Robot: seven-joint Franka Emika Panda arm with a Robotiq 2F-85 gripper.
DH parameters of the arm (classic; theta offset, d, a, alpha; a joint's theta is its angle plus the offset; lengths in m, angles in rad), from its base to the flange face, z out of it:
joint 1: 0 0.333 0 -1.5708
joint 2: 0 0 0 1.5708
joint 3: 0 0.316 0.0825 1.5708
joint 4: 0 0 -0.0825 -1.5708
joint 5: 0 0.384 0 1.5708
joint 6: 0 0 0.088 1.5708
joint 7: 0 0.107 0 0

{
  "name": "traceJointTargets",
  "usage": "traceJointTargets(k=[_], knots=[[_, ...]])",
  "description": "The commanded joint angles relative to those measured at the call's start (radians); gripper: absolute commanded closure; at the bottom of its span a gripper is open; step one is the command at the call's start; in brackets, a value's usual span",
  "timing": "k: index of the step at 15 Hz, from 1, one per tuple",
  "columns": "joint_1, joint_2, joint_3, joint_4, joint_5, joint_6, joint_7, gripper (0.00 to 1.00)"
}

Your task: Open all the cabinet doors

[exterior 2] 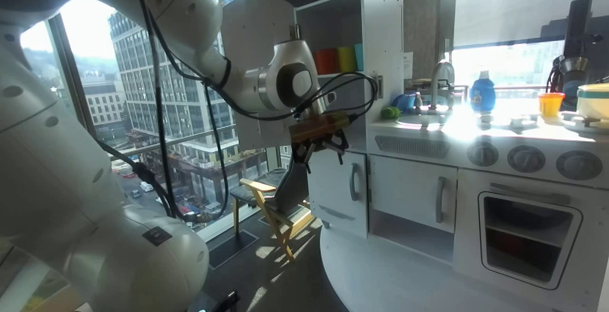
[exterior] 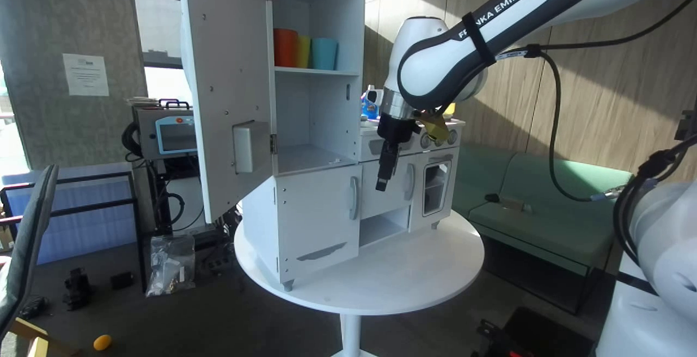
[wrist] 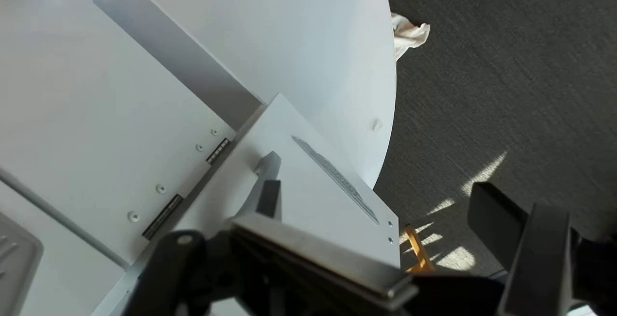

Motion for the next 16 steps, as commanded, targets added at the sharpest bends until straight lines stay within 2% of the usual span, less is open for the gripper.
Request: traceJointTargets(k=[1, 4, 7, 11, 13, 16], knots=[[0.03, 0.063, -0.074, -0.042, 0.114, 0.159, -0.174, 0.0], [0.052, 0.123, -0.122, -0.043, 0.269, 0.247, -0.321, 0.0], [0.06, 0.141, -0.125, -0.047, 0.373, 0.324, -0.463, 0.0], [0.059, 0.15, -0.1, -0.058, 0.379, 0.454, -0.539, 0.0], [0.08, 0.17, -0.109, -0.046, 0.372, 0.503, -0.541, 0.0], [0.071, 0.204, -0.083, -0.04, 0.324, 0.621, -0.511, 0.0]])
